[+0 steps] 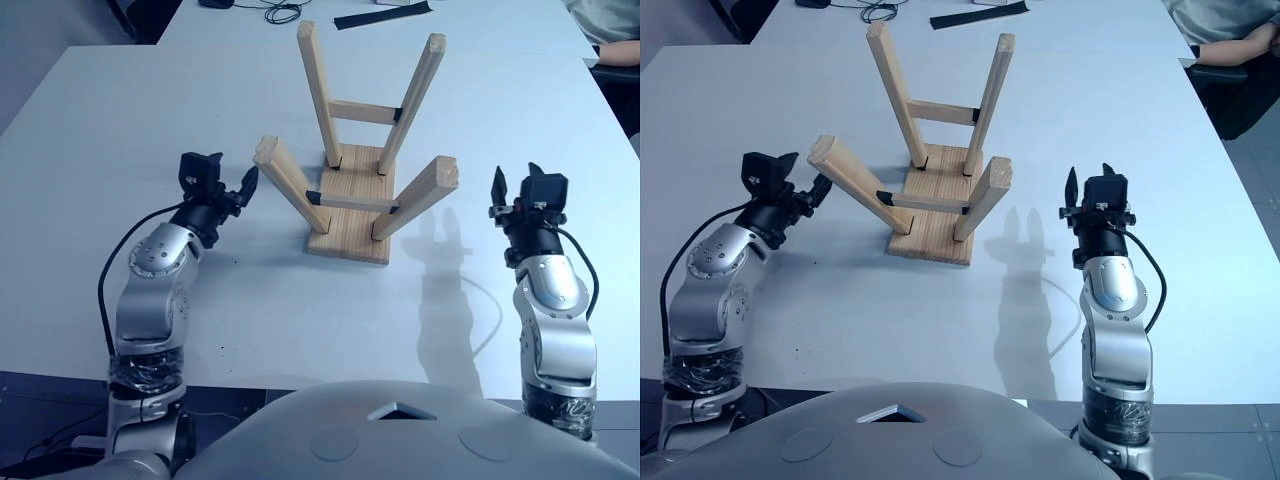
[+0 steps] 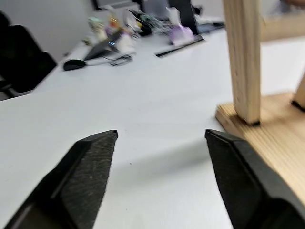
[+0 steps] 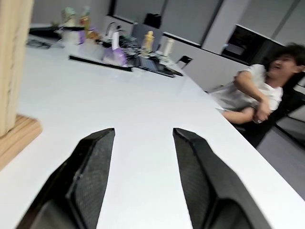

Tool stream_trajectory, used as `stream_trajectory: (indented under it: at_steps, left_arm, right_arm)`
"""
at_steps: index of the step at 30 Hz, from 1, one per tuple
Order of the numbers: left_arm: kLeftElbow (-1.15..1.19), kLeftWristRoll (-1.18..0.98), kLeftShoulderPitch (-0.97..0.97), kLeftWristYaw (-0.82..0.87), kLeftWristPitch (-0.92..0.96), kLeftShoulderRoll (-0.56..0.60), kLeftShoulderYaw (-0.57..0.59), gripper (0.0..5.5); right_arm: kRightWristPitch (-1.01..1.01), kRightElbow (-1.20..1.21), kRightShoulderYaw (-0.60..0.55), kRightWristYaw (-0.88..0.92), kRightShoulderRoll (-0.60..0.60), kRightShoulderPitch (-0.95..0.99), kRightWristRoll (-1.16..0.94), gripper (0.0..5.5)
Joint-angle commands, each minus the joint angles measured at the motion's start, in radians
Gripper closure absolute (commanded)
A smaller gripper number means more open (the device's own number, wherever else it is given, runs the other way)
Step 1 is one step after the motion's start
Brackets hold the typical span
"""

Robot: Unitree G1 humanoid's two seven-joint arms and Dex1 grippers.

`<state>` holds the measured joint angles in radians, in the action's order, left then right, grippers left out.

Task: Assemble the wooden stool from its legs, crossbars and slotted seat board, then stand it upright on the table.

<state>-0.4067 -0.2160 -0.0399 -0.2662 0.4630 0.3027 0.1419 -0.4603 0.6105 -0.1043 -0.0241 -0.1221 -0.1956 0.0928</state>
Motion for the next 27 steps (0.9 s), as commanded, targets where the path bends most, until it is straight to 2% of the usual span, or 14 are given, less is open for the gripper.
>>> stream_trajectory:
  at_steps: [1,5,11,14,16,20,24,27]
  left_arm:
    - [-0.034,0.012,-0.011,0.044,0.000,-0.025,0.001,2.23]
    - [-0.020,0.039,0.002,0.053,0.002,-0.007,-0.009,2.23]
    - [-0.034,0.078,0.022,0.070,-0.019,0.007,0.008,2.23]
    - [-0.085,0.073,0.018,0.026,-0.010,0.049,0.002,2.23]
    - [-0.124,0.060,0.022,-0.013,0.020,0.083,-0.015,2.23]
    - [-0.229,0.047,0.100,-0.066,0.148,0.125,-0.122,2.23]
    - [-0.302,0.068,0.187,-0.015,0.322,0.060,-0.290,2.23]
    - [-0.312,0.109,0.174,0.012,0.360,0.049,-0.372,2.23]
  right_arm:
    - [-0.051,0.024,-0.020,0.036,0.018,0.005,0.012,2.54]
    - [-0.080,0.027,-0.025,0.060,0.025,0.015,0.020,2.02]
    - [-0.111,0.074,-0.059,0.082,0.011,0.028,0.043,2.02]
    - [-0.153,0.110,-0.096,0.088,-0.002,0.054,0.053,2.02]
    - [-0.197,0.147,-0.077,0.080,-0.013,0.082,0.066,2.02]
    - [-0.329,0.207,0.105,0.103,0.049,0.225,0.114,2.02]
    - [-0.422,0.149,0.317,0.155,0.195,0.335,0.132,2.02]
    - [-0.425,0.074,0.358,0.178,0.274,0.324,0.113,2.02]
